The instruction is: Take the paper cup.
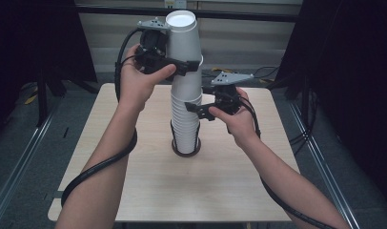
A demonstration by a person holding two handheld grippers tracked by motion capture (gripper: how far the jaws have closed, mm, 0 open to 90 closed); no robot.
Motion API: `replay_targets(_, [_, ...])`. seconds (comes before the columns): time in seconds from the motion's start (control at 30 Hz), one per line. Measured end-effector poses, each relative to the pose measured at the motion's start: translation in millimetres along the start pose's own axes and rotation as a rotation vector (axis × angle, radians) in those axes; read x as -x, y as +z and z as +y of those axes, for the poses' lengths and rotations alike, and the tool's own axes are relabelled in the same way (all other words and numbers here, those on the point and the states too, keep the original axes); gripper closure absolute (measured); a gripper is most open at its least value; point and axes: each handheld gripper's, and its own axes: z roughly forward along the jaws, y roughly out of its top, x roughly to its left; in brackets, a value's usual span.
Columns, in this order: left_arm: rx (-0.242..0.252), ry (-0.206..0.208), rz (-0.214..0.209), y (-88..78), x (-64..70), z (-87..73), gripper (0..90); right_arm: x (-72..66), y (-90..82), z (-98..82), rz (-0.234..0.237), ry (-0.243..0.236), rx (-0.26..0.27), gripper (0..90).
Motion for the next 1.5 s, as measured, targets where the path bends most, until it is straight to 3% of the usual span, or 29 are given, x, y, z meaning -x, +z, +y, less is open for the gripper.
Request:
replay_targets(0.27, [-0.012,0.013,0.000,0.5,0.6,-0.3,8.4,-0.6,-0.9,0.3,-0.004,-0.009,0.003,14.4])
replay_targets(0.33, [0.014,-0.001,-0.001,-3.3,0.1,2.8,8.4,-0.1,-0.9,-0.2,-0.006,-0.011,0.002,14.3])
replay_targets(0.5, [0.025,0.001,0.006,-7.1,0.1,4.4,8.4,-0.3,-0.5,-0.9,-0.008,-0.015,-0.001,14.4])
replay_targets(0.9, [0.090,-0.039,0.002,-20.1,-1.2,-3.9,8.3,-3.0,-1.4,-2.8,-0.015,-0.024,0.003,14.4])
replay_targets(1.27, [0.083,-0.032,0.002,-35.0,-2.9,-11.3,8.4,-1.8,-0.6,-7.5,-0.019,-0.024,-0.003,14.4])
replay_targets(1.5, [0.079,-0.035,-0.017,-52.1,-7.2,-24.7,8.7,-0.3,-1.1,-13.2,-0.019,-0.019,-0.012,14.3])
